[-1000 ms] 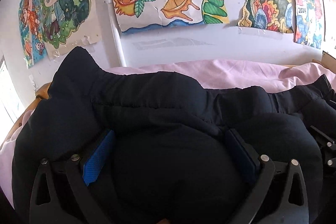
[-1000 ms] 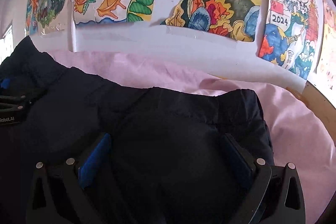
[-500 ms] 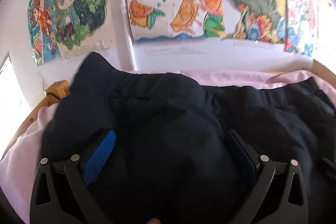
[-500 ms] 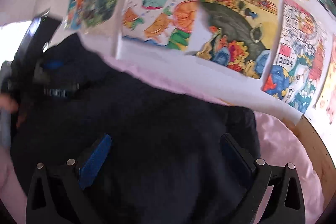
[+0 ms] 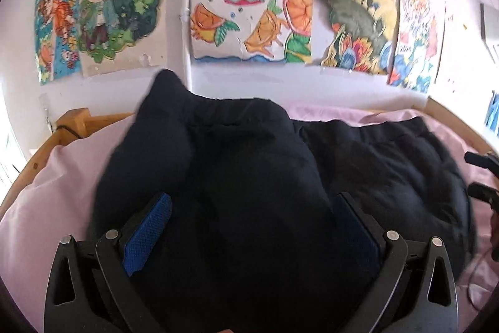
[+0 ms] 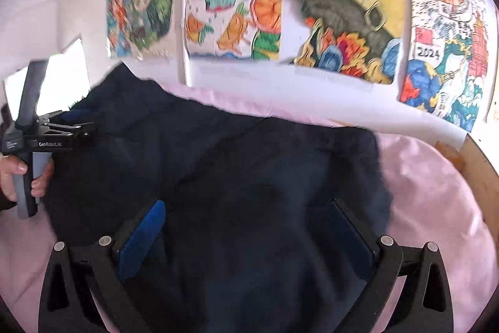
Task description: Fold large clothes
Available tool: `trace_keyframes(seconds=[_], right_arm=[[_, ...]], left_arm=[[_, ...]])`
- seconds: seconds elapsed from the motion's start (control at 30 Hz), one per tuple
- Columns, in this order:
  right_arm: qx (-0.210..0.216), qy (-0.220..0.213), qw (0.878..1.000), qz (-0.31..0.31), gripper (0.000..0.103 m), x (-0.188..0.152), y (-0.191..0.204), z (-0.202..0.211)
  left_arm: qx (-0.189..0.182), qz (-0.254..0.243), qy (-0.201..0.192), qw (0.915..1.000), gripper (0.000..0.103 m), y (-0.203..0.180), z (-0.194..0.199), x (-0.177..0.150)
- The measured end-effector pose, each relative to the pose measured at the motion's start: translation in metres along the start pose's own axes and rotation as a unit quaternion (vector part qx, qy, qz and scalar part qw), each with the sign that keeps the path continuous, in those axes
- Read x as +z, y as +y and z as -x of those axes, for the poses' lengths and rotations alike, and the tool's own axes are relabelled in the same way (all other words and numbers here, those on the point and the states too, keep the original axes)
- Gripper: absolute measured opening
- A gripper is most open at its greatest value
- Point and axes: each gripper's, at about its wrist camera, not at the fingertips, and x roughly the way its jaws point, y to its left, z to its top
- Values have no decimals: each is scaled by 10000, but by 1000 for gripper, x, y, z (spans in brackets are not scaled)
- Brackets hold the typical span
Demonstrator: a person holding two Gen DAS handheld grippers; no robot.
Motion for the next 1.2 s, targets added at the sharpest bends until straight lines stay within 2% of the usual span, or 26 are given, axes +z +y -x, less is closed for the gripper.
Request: trace_keyframes(seconds=[0.13,0.3,0.43,0.53,0.6,0.7,0.77,0.87,1.0,1.1,1.2], right_arm=[[179,87,9973,-707,103,-6,-41,23],[612,271,9764,-2052,103,-31,-94,21],[908,425,9600,-2615,103,-42,-117,10],[1032,511,9523,-2826,103,-46,-126,-2],[923,565,9510,-2896,103,-48,-129,-9],[1014,560,9480,-2963,103,-46,-129,-21],[1296,584,9424,-3029,103,-45,-129,-31],[1393,593,9349,-3210,103,-50,-132,-40],[1586,673,9263,-3351,103,-57,-136,-48],[1620,765,9267,-3305,103,-58,-137,-51],[1658,862,9295,-3179,103,-60,-136,-53]], left_arm=[[-251,235,166,9993,102,14,27,2],[-511,839,408,9943,102,53,44,-1],[-727,1343,551,9867,102,86,51,-14],[-719,1402,706,9850,102,102,53,-21],[-714,1315,797,9855,102,107,54,-27],[-1017,1383,957,9805,102,116,48,-38],[-1223,1450,1088,9758,102,123,41,-42],[-1573,1468,1246,9686,102,129,27,-42],[-1730,1237,1587,9641,102,128,5,-36],[-1794,1212,1774,9600,102,132,-14,-28],[-1886,1293,2058,9515,102,140,-39,-20]])
